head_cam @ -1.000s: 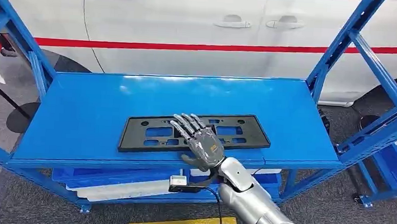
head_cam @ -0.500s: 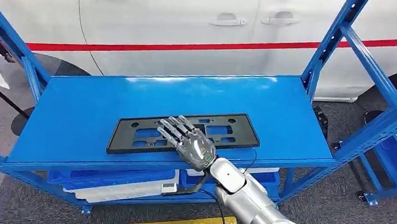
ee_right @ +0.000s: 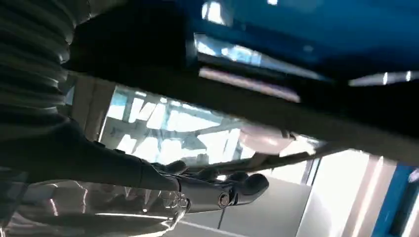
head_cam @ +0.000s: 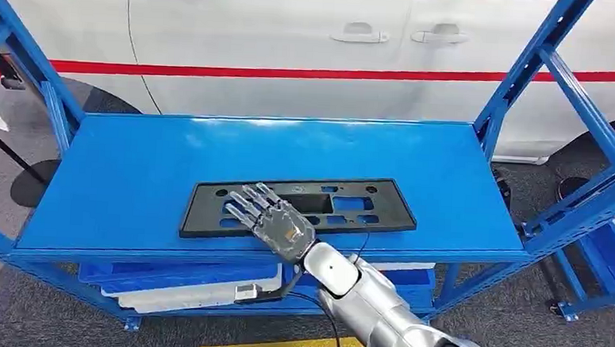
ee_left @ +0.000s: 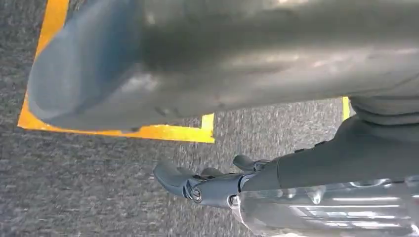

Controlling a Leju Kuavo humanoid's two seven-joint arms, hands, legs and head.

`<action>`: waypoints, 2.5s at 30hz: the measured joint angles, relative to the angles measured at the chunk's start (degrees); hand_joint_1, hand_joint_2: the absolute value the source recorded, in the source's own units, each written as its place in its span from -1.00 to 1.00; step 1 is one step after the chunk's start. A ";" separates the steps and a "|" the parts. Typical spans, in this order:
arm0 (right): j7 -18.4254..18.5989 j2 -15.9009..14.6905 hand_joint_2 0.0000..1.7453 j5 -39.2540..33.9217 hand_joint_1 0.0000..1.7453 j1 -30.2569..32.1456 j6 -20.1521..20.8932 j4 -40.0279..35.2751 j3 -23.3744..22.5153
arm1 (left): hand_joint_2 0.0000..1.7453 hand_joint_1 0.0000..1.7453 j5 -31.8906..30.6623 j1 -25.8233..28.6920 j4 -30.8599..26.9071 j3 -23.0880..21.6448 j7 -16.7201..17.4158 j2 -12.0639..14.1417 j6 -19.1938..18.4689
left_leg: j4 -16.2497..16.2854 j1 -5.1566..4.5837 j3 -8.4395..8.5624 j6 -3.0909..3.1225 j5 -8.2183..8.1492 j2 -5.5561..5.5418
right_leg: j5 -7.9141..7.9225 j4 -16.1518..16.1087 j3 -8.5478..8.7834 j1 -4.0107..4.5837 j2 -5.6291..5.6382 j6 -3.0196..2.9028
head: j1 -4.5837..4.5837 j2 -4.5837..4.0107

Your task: Take the parts from the cabinet and place them on the table.

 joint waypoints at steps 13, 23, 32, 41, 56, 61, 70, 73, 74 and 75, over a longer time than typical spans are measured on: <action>5.95 4.33 1.00 1.73 -0.84 -6.58 6.17 8.85 1.20 | -1.00 -1.00 -0.09 -0.35 0.00 0.00 -0.17 -0.13 0.00 | 10.94 0.07 -4.65 -2.80 -6.61 0.00 | 9.18 -19.92 8.97 0.17 -0.14 -2.96 | -0.02 0.00; 9.31 4.65 1.00 1.77 0.98 -8.54 10.18 13.00 1.33 | -1.00 -1.00 -0.11 -0.47 0.00 0.02 -0.26 -0.07 -0.18 | 0.71 -0.16 -0.40 -1.78 -0.12 -0.06 | 8.70 -18.83 8.68 0.54 0.11 -1.49 | -0.02 0.00; 10.03 3.47 1.00 1.46 1.00 -9.50 10.27 14.36 1.25 | -1.00 -1.00 -0.28 -0.48 0.00 0.02 -0.28 -0.02 -0.70 | 0.11 0.17 -0.57 -0.14 0.57 0.13 | 2.21 -2.48 1.04 0.02 0.08 0.19 | 0.00 0.00; 9.51 3.19 1.00 1.44 1.00 -10.54 10.16 14.64 0.11 | -1.00 -1.00 -0.63 -0.47 0.04 0.00 -5.36 -0.09 -2.51 | 0.53 -0.15 -0.47 -2.25 -0.02 -0.07 | 9.15 -20.40 9.87 0.07 -0.13 -2.27 | 0.00 0.00; 8.15 3.28 1.00 1.29 1.00 -10.69 10.45 15.14 -0.85 | -1.00 -1.00 -0.63 -0.20 0.04 -0.02 -8.48 0.07 -2.91 | 0.22 0.39 -0.49 -0.72 0.49 0.04 | 8.00 -18.52 8.92 0.16 0.06 -0.30 | 0.00 0.00; 7.56 3.28 1.00 0.83 1.00 -10.35 10.16 15.36 -1.59 | 1.00 -1.00 -0.09 -0.20 0.04 0.00 -10.18 0.11 -3.24 | 0.18 0.21 -0.73 -0.10 0.53 0.08 | -0.09 -0.62 0.18 0.00 0.02 0.37 | 0.00 0.00; 2.97 3.52 1.00 -4.24 1.00 -10.60 6.14 13.59 -5.55 | 1.00 -1.00 -0.07 -0.22 0.07 0.04 -12.26 -0.04 -2.51 | -0.05 -0.03 -0.47 -1.75 0.36 -0.10 | 9.01 -19.11 8.25 0.89 0.05 -1.82 | 0.00 0.00; 1.13 3.82 1.00 -6.55 1.00 -10.68 5.04 12.61 -6.49 | 1.00 -1.00 -0.07 -0.26 0.07 0.07 -12.57 0.07 -2.14 | 4.95 -0.04 -2.47 -2.50 -3.14 0.00 | 9.48 -20.34 9.06 0.14 -0.17 -2.71 | -0.02 0.00; -1.52 3.85 1.00 -9.74 1.00 -10.46 3.93 11.99 -7.02 | 1.00 -1.00 -0.02 -0.28 0.07 0.11 -12.46 0.07 -1.83 | 9.38 0.08 -4.52 -2.68 -5.32 0.00 | 9.46 -20.28 9.09 0.20 -0.18 -2.76 | -0.02 0.00; -5.11 3.80 1.00 -13.80 1.00 -9.99 3.07 11.08 -7.95 | 1.00 -1.00 -0.04 -0.22 0.07 0.18 -12.37 0.07 -1.53 | 13.90 0.15 -6.67 -2.90 -7.17 0.00 | 9.42 -20.26 9.09 0.31 -0.17 -2.82 | -0.02 0.00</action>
